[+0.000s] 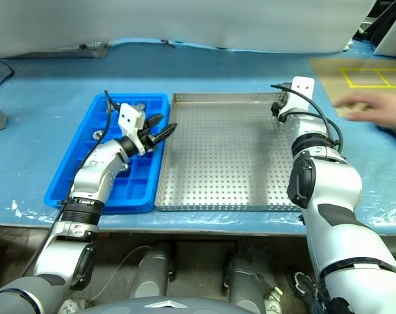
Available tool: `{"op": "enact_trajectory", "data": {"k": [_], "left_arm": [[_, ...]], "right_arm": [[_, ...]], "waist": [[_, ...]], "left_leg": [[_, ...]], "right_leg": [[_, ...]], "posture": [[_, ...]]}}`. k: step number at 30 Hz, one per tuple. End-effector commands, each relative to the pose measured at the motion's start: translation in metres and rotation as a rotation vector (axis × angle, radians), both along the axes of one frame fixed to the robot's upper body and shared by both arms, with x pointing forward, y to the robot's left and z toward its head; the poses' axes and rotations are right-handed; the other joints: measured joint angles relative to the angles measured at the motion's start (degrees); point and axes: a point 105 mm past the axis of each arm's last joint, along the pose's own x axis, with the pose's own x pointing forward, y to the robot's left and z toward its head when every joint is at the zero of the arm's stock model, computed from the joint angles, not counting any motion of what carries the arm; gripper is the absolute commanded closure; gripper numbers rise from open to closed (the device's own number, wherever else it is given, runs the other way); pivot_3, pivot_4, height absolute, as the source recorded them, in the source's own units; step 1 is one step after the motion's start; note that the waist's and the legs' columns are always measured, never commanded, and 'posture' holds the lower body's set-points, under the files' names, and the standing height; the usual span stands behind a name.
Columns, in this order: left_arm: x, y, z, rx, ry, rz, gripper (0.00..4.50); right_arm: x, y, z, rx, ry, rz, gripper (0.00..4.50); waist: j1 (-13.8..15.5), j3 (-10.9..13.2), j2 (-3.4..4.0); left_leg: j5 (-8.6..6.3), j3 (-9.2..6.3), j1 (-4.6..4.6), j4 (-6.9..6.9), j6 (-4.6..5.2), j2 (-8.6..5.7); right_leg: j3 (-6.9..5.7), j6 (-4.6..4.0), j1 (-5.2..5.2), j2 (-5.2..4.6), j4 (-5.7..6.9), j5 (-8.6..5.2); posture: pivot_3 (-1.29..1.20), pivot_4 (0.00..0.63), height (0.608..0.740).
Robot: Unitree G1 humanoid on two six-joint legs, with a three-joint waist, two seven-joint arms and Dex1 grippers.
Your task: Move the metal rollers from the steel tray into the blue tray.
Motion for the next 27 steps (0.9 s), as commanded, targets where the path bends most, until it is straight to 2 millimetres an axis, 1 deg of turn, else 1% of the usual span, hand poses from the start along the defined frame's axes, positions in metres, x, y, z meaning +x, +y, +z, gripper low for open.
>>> {"op": "enact_trajectory", "data": {"k": [1, 5, 12, 18, 20, 24, 27], "left_arm": [[-0.004, 0.000, 0.016, -0.019, -0.054, -0.005, 1.69], [-0.004, 0.002, 0.016, -0.024, -0.053, 0.002, 1.69], [-0.007, 0.006, 0.016, -0.029, -0.048, 0.012, 1.69], [-0.009, 0.009, 0.015, -0.029, -0.043, 0.022, 1.69], [-0.009, 0.010, 0.015, -0.028, -0.043, 0.023, 1.69], [-0.009, 0.013, 0.016, -0.027, -0.042, 0.032, 1.69], [-0.008, 0.015, 0.017, -0.035, -0.040, 0.036, 1.69]], "right_arm": [[0.000, 0.000, 0.002, 0.041, -0.018, -0.012, 1.18], [-0.001, 0.001, -0.005, 0.063, -0.004, -0.025, 1.18], [-0.006, -0.011, -0.016, -0.009, 0.036, -0.085, 1.18], [-0.009, -0.012, -0.026, -0.021, 0.061, -0.091, 1.18], [-0.007, -0.008, -0.024, -0.010, 0.050, -0.067, 1.18], [0.000, 0.007, -0.011, 0.000, 0.003, 0.013, 1.18], [0.005, 0.032, -0.003, 0.043, -0.038, 0.150, 1.18]], "waist": [[0.0, 0.0, 0.00], [0.1, 0.0, 0.02], [0.3, 0.0, 0.03], [0.7, 0.0, 0.04], [0.6, 0.0, 0.06], [0.2, 0.0, 0.07], [-0.1, 0.0, 0.09]], "left_leg": [[0.00, 0.00, -0.01, 0.00, 0.00, 0.00], [0.00, 0.00, -0.03, 0.00, 0.00, 0.00], [0.00, 0.00, -0.04, 0.00, 0.00, 0.00], [-0.01, 0.00, -0.07, 0.03, 0.02, 0.00], [-0.01, 0.00, -0.09, 0.04, 0.01, -0.01], [0.00, 0.00, -0.06, 0.02, 0.00, 0.00], [-0.01, 0.00, -0.07, 0.03, 0.01, 0.00]], "right_leg": [[0.00, 0.00, -0.01, 0.00, 0.00, 0.00], [0.00, 0.00, -0.01, 0.00, -0.01, 0.00], [-0.01, 0.00, -0.02, 0.00, 0.00, 0.00], [-0.01, 0.01, 0.00, -0.03, -0.02, 0.00], [-0.01, 0.02, -0.03, -0.02, 0.01, 0.01], [-0.02, 0.02, -0.04, -0.01, 0.03, 0.01], [-0.01, 0.02, -0.06, -0.01, 0.03, 0.01]], "posture": [[0.22, 0.150, 0.740], [0.22, 0.150, 0.740], [0.23, 0.150, 0.740], [0.24, 0.150, 0.740], [0.24, 0.150, 0.740], [0.24, 0.150, 0.740], [0.22, 0.150, 0.740]]}}
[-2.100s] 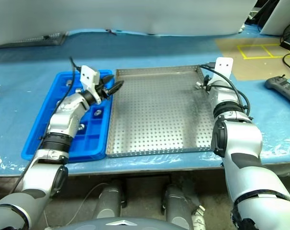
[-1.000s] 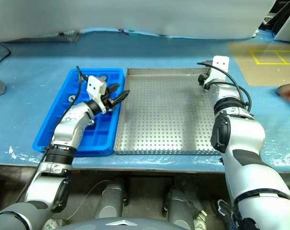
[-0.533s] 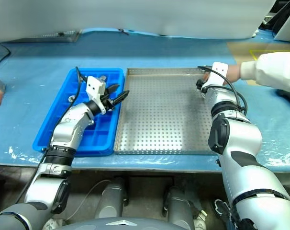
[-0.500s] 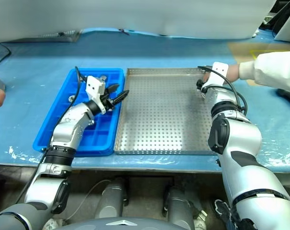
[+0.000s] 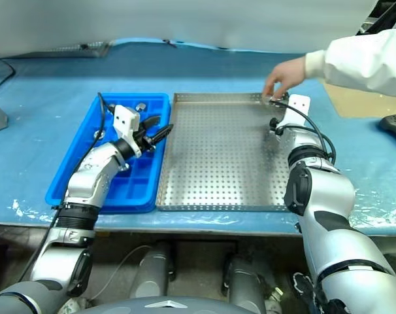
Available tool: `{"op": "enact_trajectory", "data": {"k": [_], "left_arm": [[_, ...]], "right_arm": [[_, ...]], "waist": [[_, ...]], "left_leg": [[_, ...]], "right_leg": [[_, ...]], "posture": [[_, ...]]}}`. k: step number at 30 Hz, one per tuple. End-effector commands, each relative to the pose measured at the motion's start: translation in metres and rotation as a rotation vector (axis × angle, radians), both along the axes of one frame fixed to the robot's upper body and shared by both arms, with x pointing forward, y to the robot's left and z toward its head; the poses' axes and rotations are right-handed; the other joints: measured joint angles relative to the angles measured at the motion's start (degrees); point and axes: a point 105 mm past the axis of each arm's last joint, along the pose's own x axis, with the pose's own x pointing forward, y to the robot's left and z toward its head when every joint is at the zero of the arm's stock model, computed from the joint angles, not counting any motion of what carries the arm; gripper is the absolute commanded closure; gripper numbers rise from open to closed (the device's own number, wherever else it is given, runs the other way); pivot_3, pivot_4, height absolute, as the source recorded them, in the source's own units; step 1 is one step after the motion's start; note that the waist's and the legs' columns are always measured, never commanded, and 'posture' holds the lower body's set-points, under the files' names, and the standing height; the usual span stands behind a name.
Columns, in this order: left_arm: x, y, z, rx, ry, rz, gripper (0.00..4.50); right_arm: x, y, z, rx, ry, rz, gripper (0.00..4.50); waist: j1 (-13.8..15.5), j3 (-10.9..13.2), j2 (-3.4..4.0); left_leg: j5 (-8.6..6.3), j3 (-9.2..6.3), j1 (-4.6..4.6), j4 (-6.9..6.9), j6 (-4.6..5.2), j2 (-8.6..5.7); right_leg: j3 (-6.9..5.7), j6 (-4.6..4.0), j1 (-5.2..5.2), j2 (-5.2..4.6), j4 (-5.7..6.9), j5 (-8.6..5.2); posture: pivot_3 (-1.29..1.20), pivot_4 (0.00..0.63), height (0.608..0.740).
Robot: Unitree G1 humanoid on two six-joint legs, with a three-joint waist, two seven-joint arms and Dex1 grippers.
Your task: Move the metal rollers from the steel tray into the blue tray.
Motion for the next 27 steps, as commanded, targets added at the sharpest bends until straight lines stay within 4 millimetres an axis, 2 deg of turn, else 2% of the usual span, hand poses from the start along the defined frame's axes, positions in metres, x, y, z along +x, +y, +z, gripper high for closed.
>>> {"op": "enact_trajectory", "data": {"k": [1, 8, 15, 19, 27], "left_arm": [[-0.001, 0.006, 0.017, -0.022, -0.049, 0.010, 1.69], [0.006, 0.003, 0.019, -0.023, -0.042, -0.011, 1.69], [0.010, -0.007, 0.018, -0.023, -0.033, -0.054, 1.69], [0.011, -0.013, 0.016, -0.025, -0.026, -0.082, 1.69], [0.013, -0.020, 0.014, -0.025, -0.018, -0.110, 1.69]], "right_arm": [[0.013, 0.032, 0.035, 0.032, -0.122, 0.169, 1.18], [0.011, 0.063, 0.031, -0.027, -0.137, 0.413, 1.18], [0.005, 0.072, 0.026, -0.113, -0.125, 0.559, 1.18], [0.001, 0.067, 0.022, -0.187, -0.112, 0.600, 1.18], [-0.026, 0.097, 0.031, -0.144, -0.194, 0.876, 1.18]], "waist": [[-0.1, 0.0, 0.01], [0.2, 0.0, 0.04], [-0.1, 0.0, 0.04], [-0.3, 0.0, 0.04], [-0.9, 0.0, 0.03]], "left_leg": [[0.00, 0.01, 0.00, 0.00, 0.00, 0.00], [-0.01, 0.01, -0.07, 0.03, 0.03, 0.03], [-0.05, 0.00, -0.11, 0.17, 0.10, 0.03], [-0.05, 0.01, -0.10, 0.16, 0.10, 0.03], [-0.05, 0.01, -0.10, 0.21, 0.13, 0.03]], "right_leg": [[0.00, 0.00, 0.00, 0.00, 0.00, 0.00], [0.00, -0.01, 0.00, -0.02, -0.02, 0.00], [0.00, -0.01, 0.02, -0.01, 0.00, 0.01], [0.00, -0.01, 0.02, 0.00, 0.00, 0.01], [0.00, 0.00, 0.05, 0.00, -0.01, 0.02]], "posture": [[0.21, 0.150, 0.740], [0.15, 0.150, 0.740], [0.10, 0.150, 0.740], [0.07, 0.150, 0.740], [0.04, 0.150, 0.740]]}}
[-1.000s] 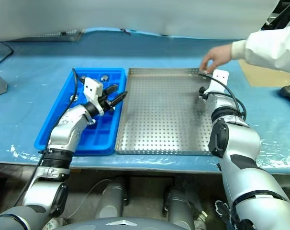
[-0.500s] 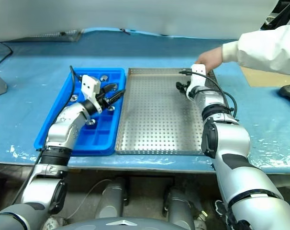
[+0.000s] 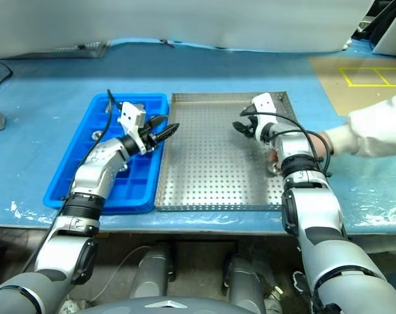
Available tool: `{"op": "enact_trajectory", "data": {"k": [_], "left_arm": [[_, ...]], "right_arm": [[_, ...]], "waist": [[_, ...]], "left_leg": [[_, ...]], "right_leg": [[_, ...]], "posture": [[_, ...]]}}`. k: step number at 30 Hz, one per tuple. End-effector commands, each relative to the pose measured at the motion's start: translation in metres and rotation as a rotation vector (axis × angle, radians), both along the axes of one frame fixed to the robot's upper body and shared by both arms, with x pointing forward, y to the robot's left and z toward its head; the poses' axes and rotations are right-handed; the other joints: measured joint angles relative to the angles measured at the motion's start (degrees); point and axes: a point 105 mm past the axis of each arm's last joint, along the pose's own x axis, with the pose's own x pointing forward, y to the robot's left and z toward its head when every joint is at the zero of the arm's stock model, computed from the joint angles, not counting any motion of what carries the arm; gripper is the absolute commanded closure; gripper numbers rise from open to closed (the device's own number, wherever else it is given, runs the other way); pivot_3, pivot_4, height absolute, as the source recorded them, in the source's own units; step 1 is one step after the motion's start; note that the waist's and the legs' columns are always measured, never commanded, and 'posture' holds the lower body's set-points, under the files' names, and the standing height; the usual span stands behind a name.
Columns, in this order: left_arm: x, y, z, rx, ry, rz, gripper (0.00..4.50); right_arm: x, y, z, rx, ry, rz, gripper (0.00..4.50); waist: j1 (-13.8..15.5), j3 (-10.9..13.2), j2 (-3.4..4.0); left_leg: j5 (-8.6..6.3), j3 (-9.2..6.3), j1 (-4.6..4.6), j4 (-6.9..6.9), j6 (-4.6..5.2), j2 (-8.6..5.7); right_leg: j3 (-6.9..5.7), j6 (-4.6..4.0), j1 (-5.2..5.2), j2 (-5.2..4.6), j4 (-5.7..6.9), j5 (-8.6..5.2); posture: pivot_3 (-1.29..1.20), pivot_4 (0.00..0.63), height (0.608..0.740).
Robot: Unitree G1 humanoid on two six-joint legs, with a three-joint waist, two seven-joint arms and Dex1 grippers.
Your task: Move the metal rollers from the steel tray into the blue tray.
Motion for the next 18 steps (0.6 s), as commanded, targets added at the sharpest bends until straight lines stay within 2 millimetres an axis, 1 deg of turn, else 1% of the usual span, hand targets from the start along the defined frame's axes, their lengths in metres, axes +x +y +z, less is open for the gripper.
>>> {"op": "enact_trajectory", "data": {"k": [1, 5, 8, 10, 12, 13, 15, 18], "left_arm": [[0.001, -0.005, 0.015, -0.003, -0.059, -0.023, 1.69], [0.000, -0.008, 0.013, -0.003, -0.057, -0.037, 1.69], [-0.001, -0.011, 0.012, -0.007, -0.050, -0.060, 1.69], [-0.001, -0.012, 0.012, -0.005, -0.047, -0.071, 1.69], [0.000, -0.014, 0.011, -0.004, -0.045, -0.078, 1.69], [0.001, -0.016, 0.011, -0.004, -0.044, -0.083, 1.69], [0.002, -0.020, 0.011, -0.001, -0.042, -0.101, 1.69], [0.003, -0.025, 0.011, -0.001, -0.039, -0.121, 1.69]], "right_arm": [[-0.013, 0.015, 0.022, 0.033, -0.067, 0.131, 1.18], [-0.030, 0.020, 0.020, 0.005, -0.051, 0.218, 1.18], [-0.052, 0.022, 0.021, -0.027, -0.032, 0.331, 1.18], [-0.069, 0.020, 0.018, -0.097, -0.036, 0.399, 1.18], [-0.084, 0.011, 0.011, -0.191, -0.027, 0.438, 1.18], [-0.089, 0.006, 0.009, -0.223, -0.019, 0.433, 1.18], [-0.092, -0.009, 0.005, -0.272, 0.003, 0.387, 1.18], [-0.100, -0.026, 0.002, -0.298, 0.044, 0.328, 1.18]], "waist": [[-0.2, 0.0, 0.00], [-0.4, 0.0, -0.01], [-0.5, 0.0, -0.01], [-0.5, 0.0, -0.01], [-0.6, 0.0, -0.01], [-0.5, 0.0, -0.01], [-0.7, 0.0, -0.01], [-1.0, 0.0, -0.02]], "left_leg": [[-0.01, 0.00, 0.02, 0.02, 0.02, 0.00], [-0.02, 0.00, 0.15, 0.01, 0.04, 0.00], [-0.02, 0.00, 0.18, 0.00, 0.04, 0.00], [-0.02, 0.00, 0.21, -0.03, 0.05, 0.00], [-0.04, 0.00, 0.25, -0.06, 0.06, 0.00], [-0.04, 0.01, 0.27, -0.07, 0.07, 0.00], [-0.06, 0.02, 0.34, -0.07, 0.09, 0.00], [-0.06, 0.15, 0.53, -0.07, 0.09, -0.04]], "right_leg": [[0.00, 0.00, 0.03, 0.00, 0.00, 0.00], [0.00, 0.01, 0.17, -0.01, -0.05, 0.01], [0.01, 0.02, 0.19, -0.01, -0.07, 0.01], [0.01, 0.04, 0.23, 0.00, -0.13, 0.02], [0.01, 0.05, 0.29, -0.01, -0.19, 0.02], [0.02, 0.06, 0.32, -0.01, -0.22, 0.01], [0.03, 0.07, 0.39, -0.01, -0.25, 0.02], [0.15, 0.18, 0.47, -0.01, -0.26, 0.07]], "posture": [[0.03, 0.150, 0.740], [0.03, 0.150, 0.740], [0.00, 0.150, 0.740], [-0.02, 0.150, 0.740], [-0.04, 0.150, 0.740], [-0.05, 0.150, 0.740], [-0.07, 0.150, 0.740], [-0.10, 0.150, 0.740]]}}
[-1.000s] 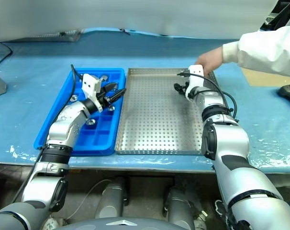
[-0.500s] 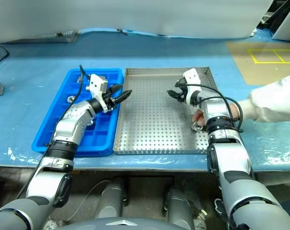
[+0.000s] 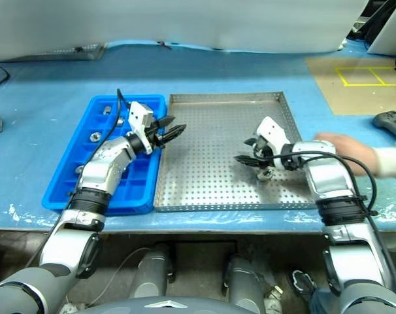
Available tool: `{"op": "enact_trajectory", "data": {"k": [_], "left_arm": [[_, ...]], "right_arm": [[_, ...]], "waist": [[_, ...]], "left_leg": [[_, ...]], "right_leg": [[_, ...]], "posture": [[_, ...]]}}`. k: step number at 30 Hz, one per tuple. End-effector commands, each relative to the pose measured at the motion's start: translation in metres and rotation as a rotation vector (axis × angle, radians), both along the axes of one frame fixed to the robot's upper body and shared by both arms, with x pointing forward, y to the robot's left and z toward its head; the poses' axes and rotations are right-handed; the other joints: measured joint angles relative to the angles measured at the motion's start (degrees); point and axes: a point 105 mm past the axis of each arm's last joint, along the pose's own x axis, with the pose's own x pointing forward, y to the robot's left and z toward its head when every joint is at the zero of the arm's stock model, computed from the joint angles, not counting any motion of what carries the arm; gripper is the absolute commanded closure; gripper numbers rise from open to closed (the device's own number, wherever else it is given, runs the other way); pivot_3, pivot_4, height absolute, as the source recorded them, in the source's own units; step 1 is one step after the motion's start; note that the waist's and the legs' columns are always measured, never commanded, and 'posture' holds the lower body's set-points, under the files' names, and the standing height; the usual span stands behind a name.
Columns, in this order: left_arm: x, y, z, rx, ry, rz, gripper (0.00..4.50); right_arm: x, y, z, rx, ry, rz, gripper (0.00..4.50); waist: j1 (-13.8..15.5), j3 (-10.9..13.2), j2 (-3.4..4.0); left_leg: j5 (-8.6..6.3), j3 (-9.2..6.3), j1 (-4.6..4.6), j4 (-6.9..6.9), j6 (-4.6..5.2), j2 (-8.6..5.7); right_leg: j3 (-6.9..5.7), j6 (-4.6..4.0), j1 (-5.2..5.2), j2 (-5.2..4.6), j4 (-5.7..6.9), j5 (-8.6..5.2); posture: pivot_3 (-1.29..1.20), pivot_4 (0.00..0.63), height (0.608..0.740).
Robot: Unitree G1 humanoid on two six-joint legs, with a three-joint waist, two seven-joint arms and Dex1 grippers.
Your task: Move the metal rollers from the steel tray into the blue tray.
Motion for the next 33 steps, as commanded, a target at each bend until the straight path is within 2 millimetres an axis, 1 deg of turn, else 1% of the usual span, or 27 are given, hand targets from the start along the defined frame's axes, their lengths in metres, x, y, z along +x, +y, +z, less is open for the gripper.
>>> {"op": "enact_trajectory", "data": {"k": [1, 2, 4, 7, 8, 10, 11, 12, 13, 14, 16, 17, 18, 20, 21, 22, 23, 24, 25, 26, 27, 28, 29, 30, 31, 32, 33], "left_arm": [[0.001, -0.010, 0.014, 0.003, -0.054, -0.043, 1.69], [0.002, -0.012, 0.014, 0.004, -0.054, -0.050, 1.69], [0.003, -0.017, 0.014, 0.005, -0.052, -0.070, 1.69], [0.004, -0.023, 0.014, 0.006, -0.051, -0.089, 1.69], [0.005, -0.024, 0.014, 0.007, -0.052, -0.093, 1.69], [0.005, -0.027, 0.014, 0.006, -0.054, -0.102, 1.69], [0.005, -0.028, 0.014, 0.005, -0.056, -0.104, 1.69], [0.006, -0.029, 0.014, 0.006, -0.058, -0.105, 1.69], [0.006, -0.029, 0.014, 0.007, -0.060, -0.106, 1.69], [0.006, -0.028, 0.015, 0.008, -0.063, -0.106, 1.69], [0.007, -0.023, 0.016, 0.010, -0.068, -0.091, 1.69], [0.008, -0.019, 0.016, 0.013, -0.070, -0.079, 1.69], [0.009, -0.016, 0.016, 0.016, -0.074, -0.066, 1.69], [0.013, -0.002, 0.026, -0.024, -0.094, -0.003, 1.69], [0.017, 0.010, 0.038, -0.072, -0.120, 0.063, 1.69], [0.022, 0.024, 0.050, -0.119, -0.150, 0.143, 1.69], [0.027, 0.040, 0.061, -0.165, -0.179, 0.232, 1.69], [0.032, 0.071, 0.074, -0.227, -0.212, 0.387, 1.69], [0.034, 0.100, 0.083, -0.278, -0.232, 0.528, 1.69], [0.033, 0.137, 0.087, -0.328, -0.242, 0.695, 1.69], [0.028, 0.168, 0.089, -0.368, -0.243, 0.833, 1.69], [0.019, 0.202, 0.087, -0.401, -0.243, 0.977, 1.69], [0.009, 0.229, 0.084, -0.421, -0.247, 1.100, 1.69], [-0.005, 0.255, 0.081, -0.418, -0.260, 1.210, 1.69], [-0.017, 0.274, 0.078, -0.404, -0.274, 1.295, 1.69], [-0.034, 0.298, 0.075, -0.384, -0.289, 1.401, 1.69], [-0.045, 0.312, 0.074, -0.369, -0.299, 1.468, 1.69]], "right_arm": [[-0.009, -0.012, 0.010, -0.035, -0.019, -0.044, 1.18], [-0.011, -0.016, 0.010, -0.041, -0.015, -0.060, 1.18], [-0.021, -0.022, 0.003, -0.056, 0.024, -0.082, 1.18], [-0.032, -0.021, -0.011, -0.026, 0.092, -0.102, 1.18], [-0.032, -0.019, -0.017, -0.010, 0.116, -0.119, 1.18], [-0.029, -0.017, -0.042, -0.024, 0.167, -0.169, 1.18], [-0.027, -0.019, -0.052, -0.032, 0.180, -0.205, 1.18], [-0.024, -0.022, -0.062, -0.036, 0.190, -0.248, 1.61], [-0.023, -0.024, -0.067, -0.041, 0.191, -0.265, 1.80], [-0.022, -0.020, -0.064, -0.021, 0.180, -0.259, 2.12], [-0.020, -0.005, -0.048, 0.064, 0.152, -0.219, 2.79], [-0.019, 0.003, -0.041, 0.099, 0.140, -0.196, 2.86], [-0.017, 0.009, -0.035, 0.118, 0.130, -0.176, 2.85], [-0.011, 0.041, -0.011, 0.232, 0.094, -0.086, 2.85], [-0.010, 0.066, 0.008, 0.335, 0.085, -0.009, 2.85], [-0.010, 0.089, 0.026, 0.434, 0.085, 0.067, 2.85], [-0.013, 0.109, 0.041, 0.517, 0.087, 0.138, 2.85], [-0.014, 0.136, 0.058, 0.623, 0.101, 0.216, 2.85], [-0.015, 0.158, 0.070, 0.700, 0.124, 0.270, 2.85], [-0.018, 0.182, 0.073, 0.730, 0.155, 0.324, 2.85], [-0.020, 0.203, 0.070, 0.712, 0.174, 0.360, 2.85], [-0.019, 0.224, 0.053, 0.602, 0.172, 0.367, 2.85], [-0.017, 0.239, 0.033, 0.468, 0.145, 0.368, 2.85], [-0.017, 0.251, 0.010, 0.307, 0.094, 0.387, 2.85], [-0.020, 0.259, -0.006, 0.199, 0.055, 0.424, 2.85], [-0.030, 0.267, -0.011, 0.177, 0.064, 0.500, 2.85], [-0.037, 0.273, -0.013, 0.178, 0.075, 0.553, 2.85]], "waist": [[-0.1, 0.0, 0.00], [-0.2, 0.0, 0.00], [-0.7, 0.0, -0.01], [-1.3, 0.0, -0.01], [-1.5, 0.0, -0.01], [-2.1, 0.0, -0.02], [-2.4, 0.0, -0.04], [-2.7, 0.0, -0.05], [-3.0, -0.1, -0.06], [-3.1, -0.1, -0.07], [-3.1, -0.1, -0.09], [-3.0, -0.1, -0.09], [-3.0, -0.1, -0.09], [-3.1, -0.1, -0.11], [-3.4, -0.1, -0.10], [-3.6, -0.1, -0.09], [-3.7, -0.1, -0.08], [-3.6, -0.1, -0.08], [-3.7, -0.1, -0.08], [-3.7, -0.1, -0.09], [-3.5, -0.1, -0.10], [-3.2, -0.1, -0.12], [-3.0, -0.1, -0.13], [-2.5, -0.2, -0.18], [-1.9, -0.2, -0.19], [-1.1, -0.2, -0.19], [-0.5, -0.2, -0.18]], "left_leg": [[0.00, 0.02, 0.09, -0.01, 0.00, -0.01], [0.00, 0.02, 0.17, -0.01, 0.00, -0.01], [0.00, 0.06, 0.29, -0.07, 0.00, 0.00], [-0.03, 0.07, 0.35, -0.16, 0.05, 0.00], [-0.07, 0.07, 0.35, -0.16, 0.10, -0.01], [-0.10, 0.13, 0.35, -0.15, 0.15, -0.01], [-0.11, 0.15, 0.35, -0.15, 0.17, -0.02], [-0.11, 0.16, 0.36, -0.16, 0.17, -0.02], [-0.11, 0.17, 0.38, -0.16, 0.18, -0.02], [-0.12, 0.18, 0.44, -0.16, 0.19, -0.02], [-0.13, 0.20, 0.68, -0.22, 0.19, -0.02], [-0.13, 0.23, 0.78, -0.25, 0.19, -0.02], [-0.13, 0.27, 0.87, -0.28, 0.19, -0.02], [-0.13, 0.27, 0.88, -0.29, 0.19, 0.00], [-0.13, 0.29, 0.87, -0.28, 0.18, 0.01], [-0.12, 0.30, 0.82, -0.29, 0.16, 0.02], [-0.10, 0.30, 0.76, -0.30, 0.13, 0.03], [-0.07, 0.27, 0.69, -0.32, 0.10, 0.04], [-0.05, 0.23, 0.60, -0.33, 0.05, 0.06], [-0.01, 0.19, 0.55, -0.36, -0.01, 0.10], [0.01, 0.04, 0.41, -0.36, -0.05, 0.12], [0.04, -0.23, 0.35, -0.42, -0.10, 0.11], [0.04, -0.35, 0.37, -0.53, -0.13, 0.10], [0.00, -0.40, 0.37, -0.60, -0.20, 0.08], [-0.03, -0.48, 0.34, -0.70, -0.24, 0.07], [-0.03, -0.52, 0.33, -0.82, -0.30, 0.06], [-0.02, -0.56, 0.20, -0.89, -0.38, 0.02]], "right_leg": [[0.01, 0.02, 0.08, 0.00, -0.02, 0.00], [0.01, 0.04, 0.16, 0.01, -0.05, -0.01], [0.02, 0.19, 0.25, 0.01, -0.12, -0.08], [0.02, 0.20, 0.39, 0.00, -0.31, -0.06], [0.02, 0.11, 0.43, 0.00, -0.37, -0.01], [0.04, 0.19, 0.44, 0.00, -0.50, 0.06], [0.04, 0.21, 0.45, 0.00, -0.54, 0.08], [0.04, 0.20, 0.47, 0.00, -0.57, 0.08], [0.04, 0.20, 0.48, 0.00, -0.58, 0.08], [0.04, 0.19, 0.54, 0.00, -0.59, 0.09], [0.04, 0.20, 0.79, 0.01, -0.70, 0.08], [0.04, 0.22, 0.89, 0.01, -0.76, 0.07], [0.04, 0.47, 0.97, 0.00, -0.80, -0.07], [0.04, 0.59, 0.98, 0.00, -0.80, -0.14], [0.04, 0.56, 0.91, 0.01, -0.78, -0.12], [0.04, 0.23, 0.76, 0.01, -0.73, 0.15], [0.02, 0.18, 0.62, 0.01, -0.69, 0.25], [0.00, 0.14, 0.49, 0.01, -0.59, 0.27], [-0.04, 0.13, 0.39, 0.02, -0.51, 0.27], [-0.06, 0.08, 0.26, 0.03, -0.42, 0.28], [-0.07, 0.04, 0.07, 0.05, -0.34, 0.28], [-0.10, -0.02, -0.04, 0.05, -0.30, 0.24], [-0.11, -0.06, -0.04, 0.04, -0.33, 0.18], [-0.12, -0.03, -0.04, 0.03, -0.36, 0.11], [-0.15, 0.03, 0.00, -0.01, -0.42, 0.02], [-0.17, 0.09, 0.00, -0.08, -0.49, -0.07], [-0.19, 0.17, -0.03, -0.11, -0.60, -0.11]], "posture": [[-0.12, 0.150, 0.740], [-0.13, 0.150, 0.740], [-0.14, 0.150, 0.740], [-0.17, 0.150, 0.740], [-0.18, 0.150, 0.740], [-0.18, 0.150, 0.740], [-0.18, 0.150, 0.740], [-0.17, 0.150, 0.740], [-0.17, 0.150, 0.740], [-0.17, 0.150, 0.740], [-0.15, 0.150, 0.740], [-0.14, 0.150, 0.740], [-0.12, 0.150, 0.740], [-0.08, 0.150, 0.740], [-0.03, 0.150, 0.740], [-0.01, 0.150, 0.740], [0.03, 0.150, 0.740], [0.08, 0.150, 0.740], [0.11, 0.150, 0.740], [0.15, 0.150, 0.740], [0.18, 0.150, 0.740], [0.20, 0.150, 0.740], [0.23, 0.150, 0.740], [0.26, 0.150, 0.740], [0.28, 0.150, 0.740], [0.30, 0.150, 0.740], [0.31, 0.150, 0.740]]}}
